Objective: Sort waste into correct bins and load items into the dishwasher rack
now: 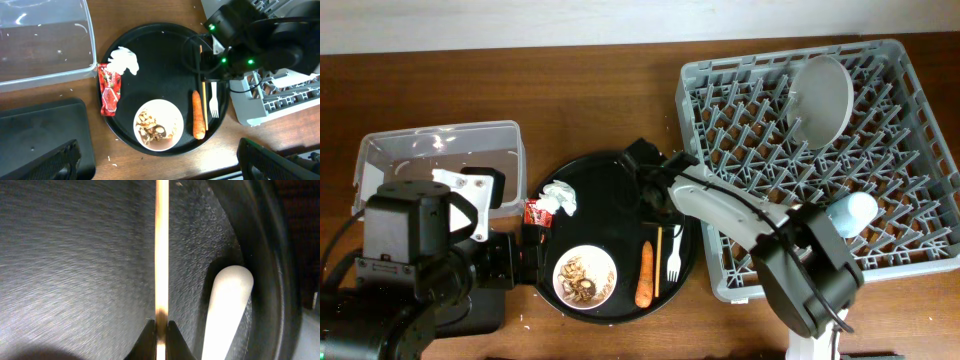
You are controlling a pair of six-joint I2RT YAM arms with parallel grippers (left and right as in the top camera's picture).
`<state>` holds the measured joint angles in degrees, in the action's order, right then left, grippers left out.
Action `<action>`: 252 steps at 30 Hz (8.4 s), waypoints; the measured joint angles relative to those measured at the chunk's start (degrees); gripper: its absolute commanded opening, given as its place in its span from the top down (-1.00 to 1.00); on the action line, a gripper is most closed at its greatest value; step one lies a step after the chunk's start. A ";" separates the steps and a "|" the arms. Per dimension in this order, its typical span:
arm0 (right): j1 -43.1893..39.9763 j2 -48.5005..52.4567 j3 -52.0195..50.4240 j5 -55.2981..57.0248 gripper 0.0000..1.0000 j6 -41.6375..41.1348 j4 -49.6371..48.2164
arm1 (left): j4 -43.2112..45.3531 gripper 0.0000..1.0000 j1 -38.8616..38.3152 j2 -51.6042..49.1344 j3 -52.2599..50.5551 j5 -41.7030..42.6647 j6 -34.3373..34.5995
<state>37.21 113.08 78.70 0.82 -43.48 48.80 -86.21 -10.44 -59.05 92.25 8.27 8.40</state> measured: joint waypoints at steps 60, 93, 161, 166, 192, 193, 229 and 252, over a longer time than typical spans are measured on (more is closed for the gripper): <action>-3.06 -7.21 5.40 3.87 -0.08 4.24 11.19 | -0.11 -0.98 0.00 0.00 0.00 0.00 0.00; -1.20 -0.61 -3.37 2.21 0.73 1.38 2.32 | -0.13 -0.98 0.00 0.00 0.00 0.00 0.00; 8.66 -18.23 -9.14 11.21 0.65 4.96 -0.11 | -0.11 -0.98 0.00 0.00 0.02 0.00 0.00; -2.82 -27.78 -4.04 13.44 0.65 10.38 2.47 | -0.13 -0.98 0.00 0.00 0.00 0.00 0.00; -16.02 -42.07 -1.05 -6.69 -0.10 26.71 9.92 | -0.11 -0.98 0.00 0.00 0.02 0.00 0.00; -14.01 -44.68 -1.09 -7.23 -0.14 26.97 8.59 | -0.11 -0.98 0.00 0.00 0.02 0.00 0.00; -7.96 -53.05 -0.61 -6.91 -0.97 22.88 15.21 | 54.62 0.18 -21.97 -27.87 -49.68 -5.77 29.03; -7.96 -49.79 -0.61 -6.88 -0.97 22.88 15.98 | 46.53 0.95 -25.24 -30.58 -45.48 -13.20 17.44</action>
<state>29.26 63.29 78.08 -6.07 -20.60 64.77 -39.68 -35.68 -89.62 46.76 -4.93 25.85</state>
